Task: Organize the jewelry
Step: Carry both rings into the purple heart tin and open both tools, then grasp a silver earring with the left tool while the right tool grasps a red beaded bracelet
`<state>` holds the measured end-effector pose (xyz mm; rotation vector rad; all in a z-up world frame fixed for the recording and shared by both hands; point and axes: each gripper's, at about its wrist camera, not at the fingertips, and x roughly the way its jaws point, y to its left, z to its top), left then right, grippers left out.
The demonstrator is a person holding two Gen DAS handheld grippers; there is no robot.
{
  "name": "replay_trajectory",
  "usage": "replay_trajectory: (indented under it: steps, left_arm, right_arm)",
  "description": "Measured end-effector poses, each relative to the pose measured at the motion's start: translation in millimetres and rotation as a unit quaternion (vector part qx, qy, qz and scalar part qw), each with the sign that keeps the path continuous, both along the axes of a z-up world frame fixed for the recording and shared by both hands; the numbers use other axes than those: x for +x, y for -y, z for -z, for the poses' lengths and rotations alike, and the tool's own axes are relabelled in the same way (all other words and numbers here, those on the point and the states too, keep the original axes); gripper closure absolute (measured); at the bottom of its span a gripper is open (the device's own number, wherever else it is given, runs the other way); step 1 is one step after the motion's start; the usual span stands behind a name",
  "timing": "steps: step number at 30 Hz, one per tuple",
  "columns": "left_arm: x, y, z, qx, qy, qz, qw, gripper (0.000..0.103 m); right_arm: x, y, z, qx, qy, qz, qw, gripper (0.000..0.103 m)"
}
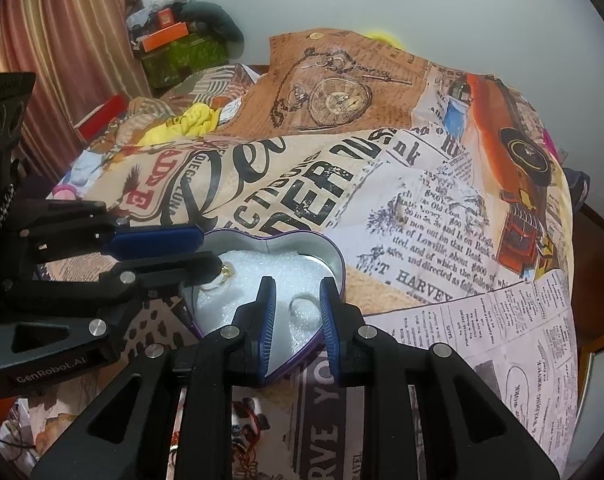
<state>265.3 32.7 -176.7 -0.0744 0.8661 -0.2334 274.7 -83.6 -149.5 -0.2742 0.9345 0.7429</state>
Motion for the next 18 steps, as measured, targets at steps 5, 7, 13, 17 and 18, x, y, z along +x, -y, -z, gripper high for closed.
replay_trajectory:
  steps: [5,7,13,17,18]
  left_arm:
    - [-10.1,-2.1,-12.9,0.0,0.011,-0.009,0.9999,0.085]
    - [-15.8,-3.1,-19.0,0.002,0.016,-0.012,0.9998,0.085]
    - [-31.3,-0.8,-34.4,0.008,0.027,-0.015,0.9995,0.081]
    - [-43.2,1.9,-42.4,0.013,0.033,-0.018,0.9992,0.074]
    - [-46.4,2.3,-44.1,0.014,0.034,-0.019,0.9992,0.074]
  right_arm:
    - [-8.1,2.5,-10.4,0.0,0.015,0.003,1.0,0.074]
    - [-12.7,4.6,-16.2,0.0,0.022,0.005,1.0,0.074]
    - [-26.7,12.2,-32.5,0.003,0.04,0.014,0.999,0.074]
    - [-36.4,20.1,-41.8,0.008,0.046,0.022,0.999,0.074]
    - [-39.1,21.8,-43.3,0.008,0.047,0.024,0.999,0.073]
